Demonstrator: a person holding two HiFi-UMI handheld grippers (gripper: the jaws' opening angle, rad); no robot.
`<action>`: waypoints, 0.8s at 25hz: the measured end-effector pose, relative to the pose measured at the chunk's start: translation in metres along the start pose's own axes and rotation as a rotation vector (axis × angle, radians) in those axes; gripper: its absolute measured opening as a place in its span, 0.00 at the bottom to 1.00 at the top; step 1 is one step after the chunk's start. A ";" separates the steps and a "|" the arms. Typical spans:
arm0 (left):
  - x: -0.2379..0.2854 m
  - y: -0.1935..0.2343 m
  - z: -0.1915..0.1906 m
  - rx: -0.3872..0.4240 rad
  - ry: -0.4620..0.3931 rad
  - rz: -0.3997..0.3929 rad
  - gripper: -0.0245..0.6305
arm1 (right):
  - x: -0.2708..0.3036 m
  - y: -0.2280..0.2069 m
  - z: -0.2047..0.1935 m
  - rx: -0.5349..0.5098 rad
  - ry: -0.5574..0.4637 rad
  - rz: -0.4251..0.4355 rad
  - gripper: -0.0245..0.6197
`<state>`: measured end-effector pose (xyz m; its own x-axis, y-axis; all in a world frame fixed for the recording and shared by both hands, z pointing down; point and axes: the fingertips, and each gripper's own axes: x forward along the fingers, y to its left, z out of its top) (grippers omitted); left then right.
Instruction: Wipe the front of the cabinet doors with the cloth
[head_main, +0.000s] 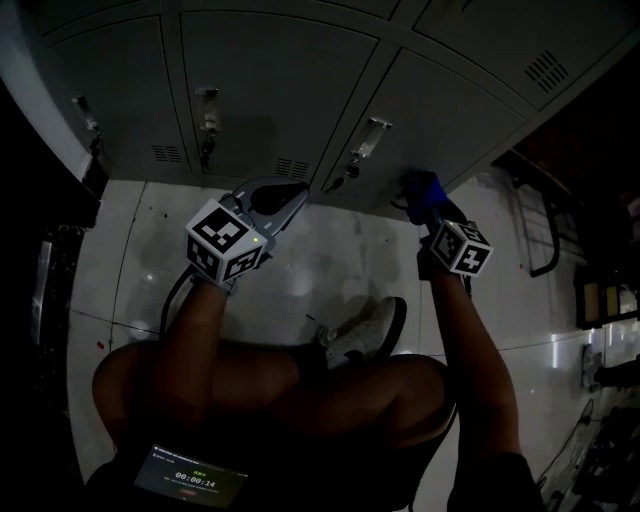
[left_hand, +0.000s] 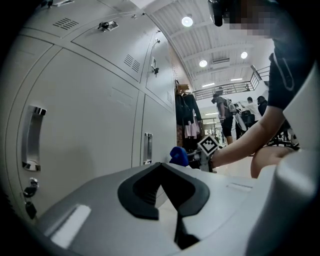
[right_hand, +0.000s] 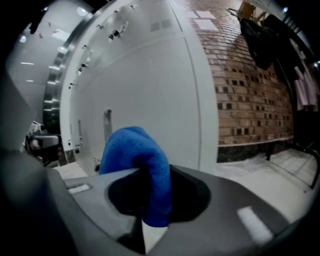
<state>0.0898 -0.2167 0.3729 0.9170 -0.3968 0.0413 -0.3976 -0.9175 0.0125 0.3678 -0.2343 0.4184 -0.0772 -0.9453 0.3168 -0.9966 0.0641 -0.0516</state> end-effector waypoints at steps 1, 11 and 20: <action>-0.001 0.000 0.001 0.000 -0.002 0.001 0.05 | -0.005 0.018 0.015 -0.021 -0.035 0.045 0.15; -0.009 0.000 0.016 0.019 -0.033 0.001 0.04 | -0.039 0.179 0.068 -0.211 -0.205 0.363 0.15; -0.008 -0.001 0.011 0.033 -0.017 0.002 0.05 | -0.038 0.215 0.027 -0.197 -0.143 0.468 0.15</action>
<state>0.0831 -0.2130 0.3616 0.9166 -0.3992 0.0243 -0.3987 -0.9168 -0.0203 0.1568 -0.1929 0.3699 -0.5245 -0.8343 0.1698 -0.8438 0.5360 0.0270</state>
